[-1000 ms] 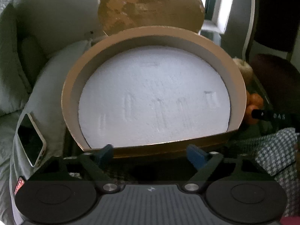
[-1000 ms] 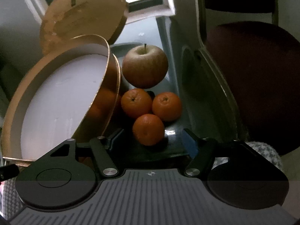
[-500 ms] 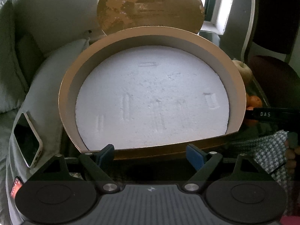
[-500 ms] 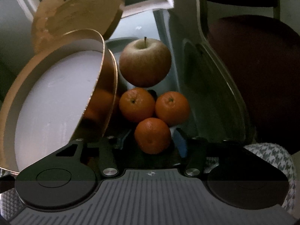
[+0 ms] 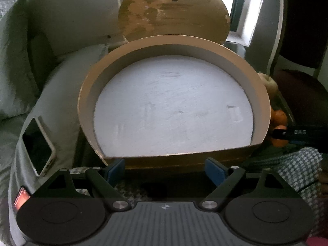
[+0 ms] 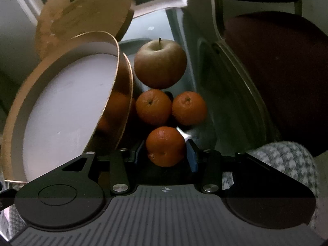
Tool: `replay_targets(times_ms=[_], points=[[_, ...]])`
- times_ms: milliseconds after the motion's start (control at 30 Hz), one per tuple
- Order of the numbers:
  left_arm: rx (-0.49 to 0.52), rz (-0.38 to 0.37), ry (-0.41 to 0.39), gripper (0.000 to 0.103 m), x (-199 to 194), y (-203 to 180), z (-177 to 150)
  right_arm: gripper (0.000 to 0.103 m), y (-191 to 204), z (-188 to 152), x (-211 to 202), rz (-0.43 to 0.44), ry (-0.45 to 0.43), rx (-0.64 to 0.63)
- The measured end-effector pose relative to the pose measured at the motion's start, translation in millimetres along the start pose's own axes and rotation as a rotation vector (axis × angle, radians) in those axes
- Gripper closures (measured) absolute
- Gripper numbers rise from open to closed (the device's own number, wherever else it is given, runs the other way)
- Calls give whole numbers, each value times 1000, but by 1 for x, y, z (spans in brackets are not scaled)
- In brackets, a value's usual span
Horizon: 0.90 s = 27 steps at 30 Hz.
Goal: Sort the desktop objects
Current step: 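Close the right tool on a mandarin orange, then carry the mandarin into the box and open the right tool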
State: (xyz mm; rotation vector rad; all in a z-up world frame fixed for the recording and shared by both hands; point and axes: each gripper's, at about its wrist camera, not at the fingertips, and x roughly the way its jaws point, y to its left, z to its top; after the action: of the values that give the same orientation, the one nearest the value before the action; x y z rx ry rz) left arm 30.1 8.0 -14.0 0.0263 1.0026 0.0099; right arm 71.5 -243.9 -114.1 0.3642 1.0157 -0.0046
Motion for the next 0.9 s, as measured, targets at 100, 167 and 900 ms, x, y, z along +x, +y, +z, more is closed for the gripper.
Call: replay_targets(times_ms=[100,167,900], points=[[-31,9,-24,16,-8,12,-2,58,1,-2,-13,1,-8,8],[-49,30,-56,15,-14,23,-2,58,5,-1,-26,1,-34,8],[-298,155,-63,14,-10,127,-20,58,217,-7,-3,180,47,-467]])
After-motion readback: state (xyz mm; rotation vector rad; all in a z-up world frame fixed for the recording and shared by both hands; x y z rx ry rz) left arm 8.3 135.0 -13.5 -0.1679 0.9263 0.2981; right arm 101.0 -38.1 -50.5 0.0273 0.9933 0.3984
